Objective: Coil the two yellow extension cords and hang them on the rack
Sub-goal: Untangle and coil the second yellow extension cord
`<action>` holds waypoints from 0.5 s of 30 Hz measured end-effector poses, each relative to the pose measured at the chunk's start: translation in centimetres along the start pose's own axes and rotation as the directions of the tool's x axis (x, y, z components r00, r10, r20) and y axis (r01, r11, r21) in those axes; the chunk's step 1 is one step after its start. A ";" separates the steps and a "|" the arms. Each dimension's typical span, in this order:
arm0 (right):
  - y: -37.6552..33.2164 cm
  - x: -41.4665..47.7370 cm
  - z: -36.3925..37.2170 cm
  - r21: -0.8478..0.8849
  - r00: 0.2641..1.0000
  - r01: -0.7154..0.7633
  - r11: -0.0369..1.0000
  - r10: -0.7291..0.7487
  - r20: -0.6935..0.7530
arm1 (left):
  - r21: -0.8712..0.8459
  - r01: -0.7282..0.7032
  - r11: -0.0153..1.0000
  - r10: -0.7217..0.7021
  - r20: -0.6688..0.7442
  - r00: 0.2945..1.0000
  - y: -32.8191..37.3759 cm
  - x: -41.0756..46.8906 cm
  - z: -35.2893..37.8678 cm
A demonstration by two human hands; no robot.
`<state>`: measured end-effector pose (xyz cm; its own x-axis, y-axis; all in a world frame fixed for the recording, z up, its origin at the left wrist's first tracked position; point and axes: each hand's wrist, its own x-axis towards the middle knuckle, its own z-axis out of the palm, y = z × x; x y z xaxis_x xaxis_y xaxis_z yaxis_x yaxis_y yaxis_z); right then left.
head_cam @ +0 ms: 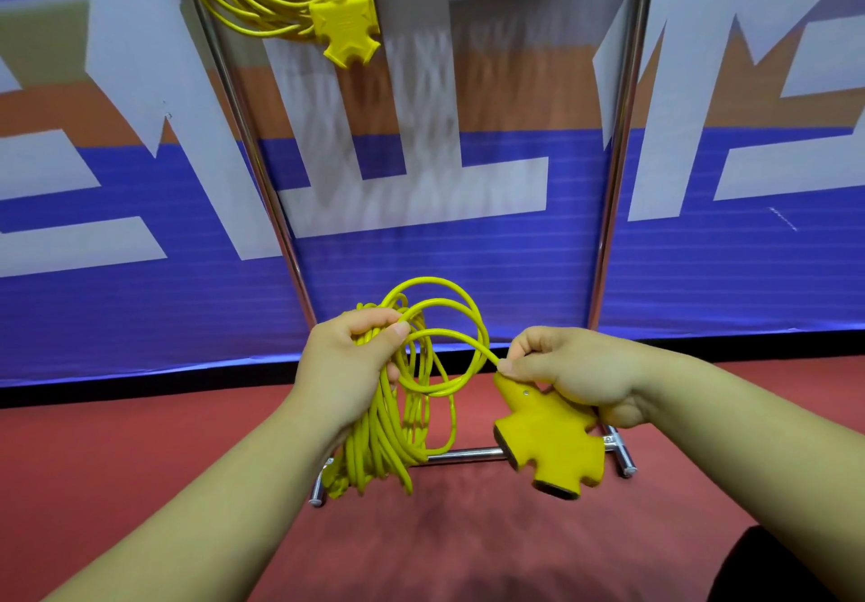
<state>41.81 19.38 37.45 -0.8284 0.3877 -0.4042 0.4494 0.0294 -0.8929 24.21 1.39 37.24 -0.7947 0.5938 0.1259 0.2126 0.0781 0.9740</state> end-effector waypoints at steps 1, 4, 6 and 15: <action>-0.2 -0.2 0.1 0.036 0.999 -0.026 0.999 0.024 0.044 | -0.006 0.004 1.000 -0.004 -0.006 1.000 -0.1 0.0 0.0; -0.2 -0.3 -0.3 0.189 0.983 -0.078 0.979 0.044 0.177 | -0.027 0.023 0.999 -0.024 -0.032 0.999 -0.5 0.1 0.0; 0.1 -0.2 -0.8 0.248 0.959 -0.071 0.966 -0.003 0.285 | -0.060 0.043 0.997 -0.046 -0.057 0.997 -0.7 0.3 -0.2; 0.2 -0.5 -2.1 0.366 0.900 -0.023 0.930 -0.140 0.412 | -0.128 0.087 0.988 -0.105 -0.136 0.985 -1.4 1.1 -1.2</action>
<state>43.03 21.15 37.89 -0.9465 -0.0351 -0.3208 0.3149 -0.3184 -0.8941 22.39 0.94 36.28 -0.8825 0.4678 0.0476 0.0681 0.0269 0.9973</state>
